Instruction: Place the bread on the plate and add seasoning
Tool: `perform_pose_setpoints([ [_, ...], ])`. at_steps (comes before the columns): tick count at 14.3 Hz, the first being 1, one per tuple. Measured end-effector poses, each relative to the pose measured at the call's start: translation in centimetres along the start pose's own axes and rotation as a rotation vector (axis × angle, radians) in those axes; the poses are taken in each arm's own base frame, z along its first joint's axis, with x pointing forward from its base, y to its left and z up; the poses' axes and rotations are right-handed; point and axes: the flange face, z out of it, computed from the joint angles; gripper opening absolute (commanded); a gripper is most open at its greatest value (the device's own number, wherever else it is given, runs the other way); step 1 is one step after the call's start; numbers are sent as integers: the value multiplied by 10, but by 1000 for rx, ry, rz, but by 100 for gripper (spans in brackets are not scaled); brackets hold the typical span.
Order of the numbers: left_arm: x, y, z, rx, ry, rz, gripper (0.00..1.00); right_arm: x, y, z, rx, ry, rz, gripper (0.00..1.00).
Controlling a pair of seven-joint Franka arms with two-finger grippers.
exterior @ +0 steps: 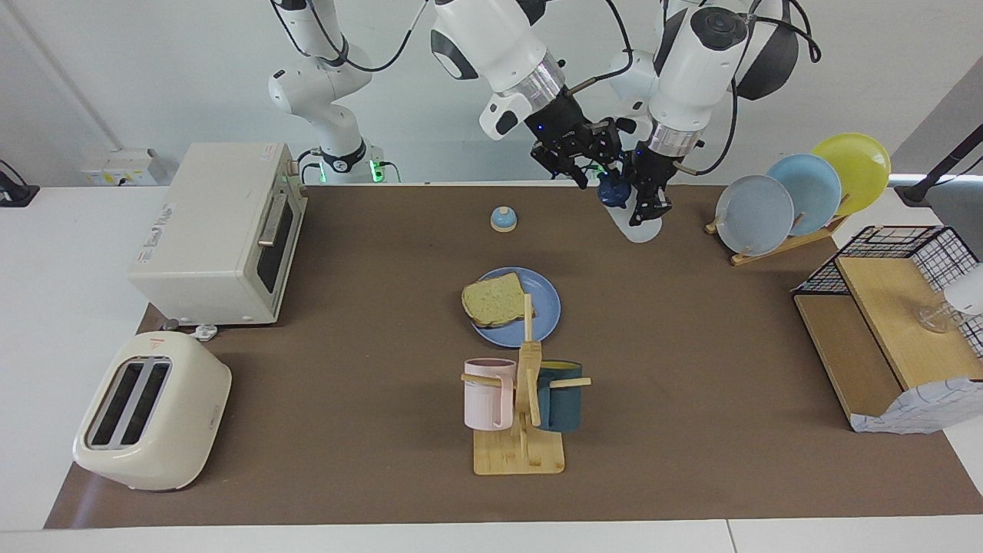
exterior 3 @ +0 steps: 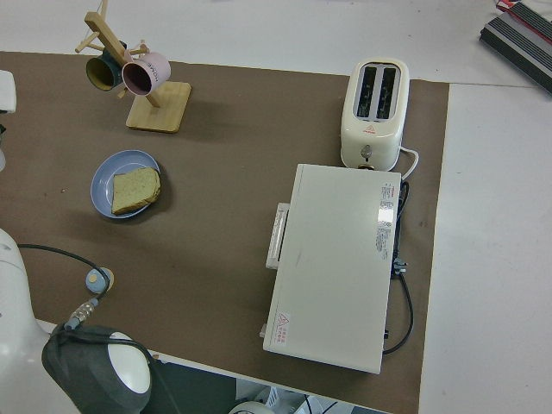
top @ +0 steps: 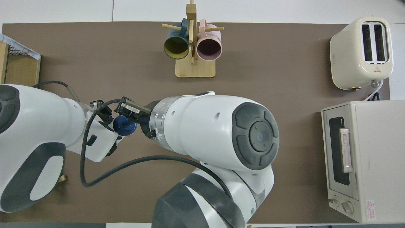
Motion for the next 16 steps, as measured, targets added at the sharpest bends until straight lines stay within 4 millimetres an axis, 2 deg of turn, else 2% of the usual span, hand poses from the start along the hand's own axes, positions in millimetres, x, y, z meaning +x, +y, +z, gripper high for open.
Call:
perform_pose_setpoints([
  [3,0,0,0,0,0,0,0,-4,0,-1,-11,-10,-4,43],
  [5,0,0,0,0,0,0,0,-4,0,-2,-14,-12,-5,39],
  [7,0,0,0,0,0,0,0,-5,0,-2,-15,-13,-5,28],
  [10,0,0,0,0,0,0,0,-5,0,-2,-16,-14,-6,3],
  [11,0,0,0,0,0,0,0,-5,0,-2,-15,-14,-6,0],
  [16,-1,0,2,-4,-2,-1,0,-6,0,-3,-15,-14,-6,0],
])
